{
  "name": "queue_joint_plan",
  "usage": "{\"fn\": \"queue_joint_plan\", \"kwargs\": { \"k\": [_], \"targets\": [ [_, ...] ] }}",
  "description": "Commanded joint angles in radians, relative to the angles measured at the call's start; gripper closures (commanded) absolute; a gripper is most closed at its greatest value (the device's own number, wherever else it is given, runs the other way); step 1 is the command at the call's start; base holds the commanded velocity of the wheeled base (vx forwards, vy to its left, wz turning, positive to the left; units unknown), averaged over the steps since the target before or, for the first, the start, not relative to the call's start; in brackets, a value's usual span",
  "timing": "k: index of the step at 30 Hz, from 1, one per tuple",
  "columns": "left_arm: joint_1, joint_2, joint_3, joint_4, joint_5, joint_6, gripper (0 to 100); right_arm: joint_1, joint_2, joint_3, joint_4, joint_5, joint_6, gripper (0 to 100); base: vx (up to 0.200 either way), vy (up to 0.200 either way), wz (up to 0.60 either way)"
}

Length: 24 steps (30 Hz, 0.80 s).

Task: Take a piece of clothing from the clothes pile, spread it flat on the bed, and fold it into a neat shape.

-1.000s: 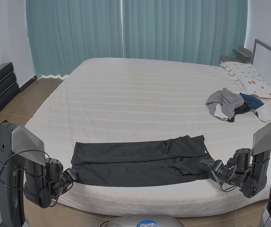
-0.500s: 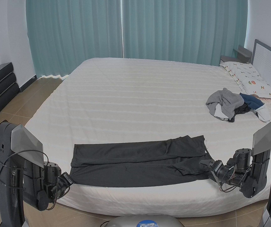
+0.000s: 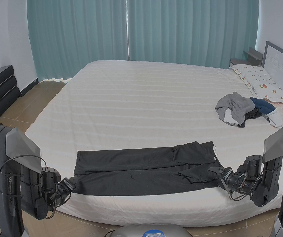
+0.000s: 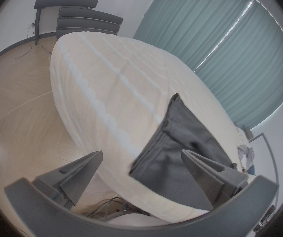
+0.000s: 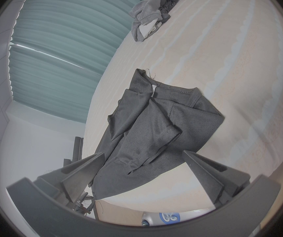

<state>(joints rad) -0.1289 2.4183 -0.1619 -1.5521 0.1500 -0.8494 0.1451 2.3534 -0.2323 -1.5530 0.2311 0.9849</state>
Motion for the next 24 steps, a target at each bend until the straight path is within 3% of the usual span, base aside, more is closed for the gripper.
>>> {"fn": "queue_joint_plan", "kwargs": {
  "k": [1, 8, 12, 24],
  "targets": [
    [0.015, -0.156, -0.001, -0.019, -0.061, -0.028, 0, 0.001, 0.001, 0.001, -0.016, 0.001, 0.000, 0, 0.000, 0.000, 0.00],
    [0.009, -0.173, -0.077, -0.019, -0.101, -0.023, 0, 0.001, 0.003, 0.001, -0.016, 0.001, 0.000, 0, 0.000, 0.000, 0.00],
    [0.003, -0.047, -0.179, -0.017, -0.098, 0.015, 0, 0.001, 0.003, 0.001, -0.016, 0.001, 0.000, 0, 0.000, 0.000, 0.00],
    [-0.018, 0.036, -0.203, -0.019, -0.089, 0.033, 0, 0.001, 0.004, 0.001, -0.016, -0.001, -0.003, 0, 0.000, 0.000, 0.00]
  ]
}}
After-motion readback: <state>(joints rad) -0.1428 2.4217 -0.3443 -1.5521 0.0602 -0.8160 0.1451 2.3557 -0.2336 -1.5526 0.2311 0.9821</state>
